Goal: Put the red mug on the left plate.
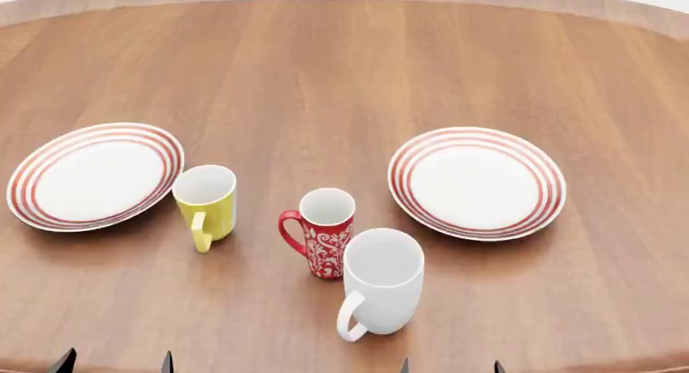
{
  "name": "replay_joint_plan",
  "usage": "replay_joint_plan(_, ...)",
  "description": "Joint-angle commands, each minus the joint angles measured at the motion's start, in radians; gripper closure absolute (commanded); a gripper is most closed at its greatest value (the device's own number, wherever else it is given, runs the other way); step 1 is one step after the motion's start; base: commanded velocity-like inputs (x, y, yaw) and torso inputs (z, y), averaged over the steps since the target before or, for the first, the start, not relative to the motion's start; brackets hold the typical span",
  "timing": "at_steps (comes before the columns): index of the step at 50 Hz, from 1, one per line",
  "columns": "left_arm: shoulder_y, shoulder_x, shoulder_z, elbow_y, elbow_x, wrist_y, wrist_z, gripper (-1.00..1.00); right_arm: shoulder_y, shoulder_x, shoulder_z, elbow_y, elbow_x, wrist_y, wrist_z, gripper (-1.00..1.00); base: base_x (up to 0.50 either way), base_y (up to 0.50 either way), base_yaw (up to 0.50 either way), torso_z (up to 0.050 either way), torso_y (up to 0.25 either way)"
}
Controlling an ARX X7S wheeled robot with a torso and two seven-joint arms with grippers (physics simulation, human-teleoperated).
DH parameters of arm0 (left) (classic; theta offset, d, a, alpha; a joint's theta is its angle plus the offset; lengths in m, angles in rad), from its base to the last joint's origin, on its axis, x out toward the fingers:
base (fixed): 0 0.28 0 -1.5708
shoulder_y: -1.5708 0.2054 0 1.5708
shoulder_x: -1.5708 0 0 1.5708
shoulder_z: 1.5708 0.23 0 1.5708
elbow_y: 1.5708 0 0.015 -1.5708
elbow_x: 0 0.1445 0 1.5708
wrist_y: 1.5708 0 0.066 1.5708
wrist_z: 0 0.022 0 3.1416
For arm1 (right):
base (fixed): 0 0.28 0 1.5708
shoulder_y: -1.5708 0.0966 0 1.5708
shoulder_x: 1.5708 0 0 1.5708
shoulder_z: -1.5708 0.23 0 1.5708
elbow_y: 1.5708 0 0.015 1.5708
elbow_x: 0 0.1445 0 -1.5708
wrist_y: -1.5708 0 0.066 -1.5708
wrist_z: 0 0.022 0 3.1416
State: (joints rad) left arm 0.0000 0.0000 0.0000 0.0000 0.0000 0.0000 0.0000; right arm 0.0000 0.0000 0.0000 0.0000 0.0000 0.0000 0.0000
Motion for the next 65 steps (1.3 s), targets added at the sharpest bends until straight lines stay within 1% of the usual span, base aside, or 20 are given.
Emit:
replay_joint_plan(1, -0.001, -0.016, 0.020, -0.001, -0.022, -0.009, -0.011, -1.00, 0.009, 0.014, -0.013, 0.012, 0.027, 0.016, 0.020, -1.00, 0.00, 0.00, 0.00, 0.000, 0.000)
replay_joint_plan(11, -0.004, -0.045, 0.054, -0.003, -0.051, -0.008, -0.043, -1.00, 0.008, 0.046, -0.055, 0.008, 0.042, -0.004, 0.059, -1.00, 0.00, 0.01, 0.00, 0.000, 0.000)
replay_joint_plan(23, -0.007, -0.066, 0.080, -0.006, -0.069, -0.010, -0.064, -1.00, 0.011, 0.066, -0.079, 0.009, 0.067, -0.004, 0.075, -1.00, 0.08, 0.20, 0.00, 0.000, 0.000)
replay_joint_plan(65, -0.011, -0.110, 0.138, -0.013, -0.114, -0.002, -0.115, -1.00, 0.015, 0.112, -0.137, 0.016, 0.108, -0.015, 0.127, -1.00, 0.21, 0.27, 0.00, 0.000, 0.000)
